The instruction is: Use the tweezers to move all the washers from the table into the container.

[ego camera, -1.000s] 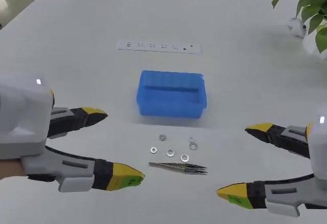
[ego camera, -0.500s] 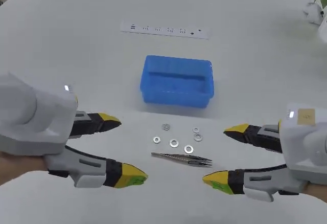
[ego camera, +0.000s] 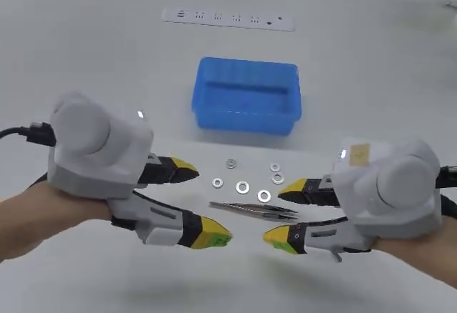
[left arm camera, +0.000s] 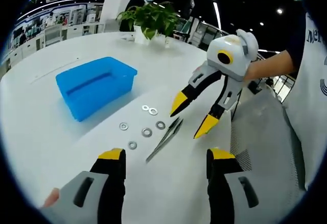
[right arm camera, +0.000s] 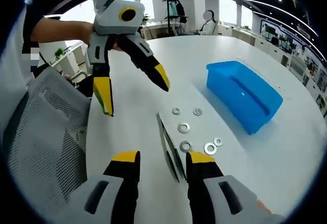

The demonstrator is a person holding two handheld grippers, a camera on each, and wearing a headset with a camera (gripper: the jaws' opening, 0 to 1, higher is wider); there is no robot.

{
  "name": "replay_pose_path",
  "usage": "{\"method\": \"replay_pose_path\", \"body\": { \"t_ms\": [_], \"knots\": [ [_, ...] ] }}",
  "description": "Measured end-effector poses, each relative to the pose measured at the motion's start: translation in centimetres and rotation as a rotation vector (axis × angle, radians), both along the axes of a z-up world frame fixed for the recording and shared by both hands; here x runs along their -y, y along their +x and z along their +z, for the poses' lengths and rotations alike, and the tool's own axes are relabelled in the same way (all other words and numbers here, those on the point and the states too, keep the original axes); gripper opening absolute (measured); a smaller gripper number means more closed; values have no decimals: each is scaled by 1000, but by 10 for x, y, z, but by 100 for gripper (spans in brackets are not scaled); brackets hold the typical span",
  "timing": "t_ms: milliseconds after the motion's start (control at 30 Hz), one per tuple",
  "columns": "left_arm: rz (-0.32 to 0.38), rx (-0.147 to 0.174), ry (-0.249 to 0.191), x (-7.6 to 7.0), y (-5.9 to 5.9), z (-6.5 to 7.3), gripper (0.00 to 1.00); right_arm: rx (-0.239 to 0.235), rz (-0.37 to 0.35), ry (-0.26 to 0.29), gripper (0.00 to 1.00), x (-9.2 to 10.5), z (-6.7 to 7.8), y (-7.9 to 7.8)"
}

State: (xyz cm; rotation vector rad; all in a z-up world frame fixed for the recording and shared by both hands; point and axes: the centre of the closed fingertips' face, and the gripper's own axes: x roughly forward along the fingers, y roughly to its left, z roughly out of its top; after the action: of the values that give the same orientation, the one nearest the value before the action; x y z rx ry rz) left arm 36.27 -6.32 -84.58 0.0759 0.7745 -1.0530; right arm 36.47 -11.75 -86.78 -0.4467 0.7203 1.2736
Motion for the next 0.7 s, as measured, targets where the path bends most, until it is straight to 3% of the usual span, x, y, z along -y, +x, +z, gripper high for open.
{"method": "replay_pose_path", "body": {
  "t_ms": [100,200,433,500,567,600,667,700],
  "knots": [
    [-9,-9,1,2,0,-5,57,-19,-2,-6,32,-4,-3,3],
    [-40,-17,57,4,2,-18,48,-18,10,-38,29,-4,-9,5],
    [-98,6,121,8,6,-29,48,-3,58,-100,24,-6,-20,5],
    [-123,-5,131,9,4,-32,46,0,62,-123,22,-6,-23,7],
    [-165,6,176,7,3,-37,43,3,65,-120,19,-7,-21,9],
    [-188,34,171,10,6,-36,39,7,78,-126,17,-7,-22,9],
    [-195,37,210,6,8,-38,33,73,137,-160,14,-5,-22,11],
    [-215,45,220,6,8,-39,31,82,150,-169,13,-5,-22,10]
  ]
}}
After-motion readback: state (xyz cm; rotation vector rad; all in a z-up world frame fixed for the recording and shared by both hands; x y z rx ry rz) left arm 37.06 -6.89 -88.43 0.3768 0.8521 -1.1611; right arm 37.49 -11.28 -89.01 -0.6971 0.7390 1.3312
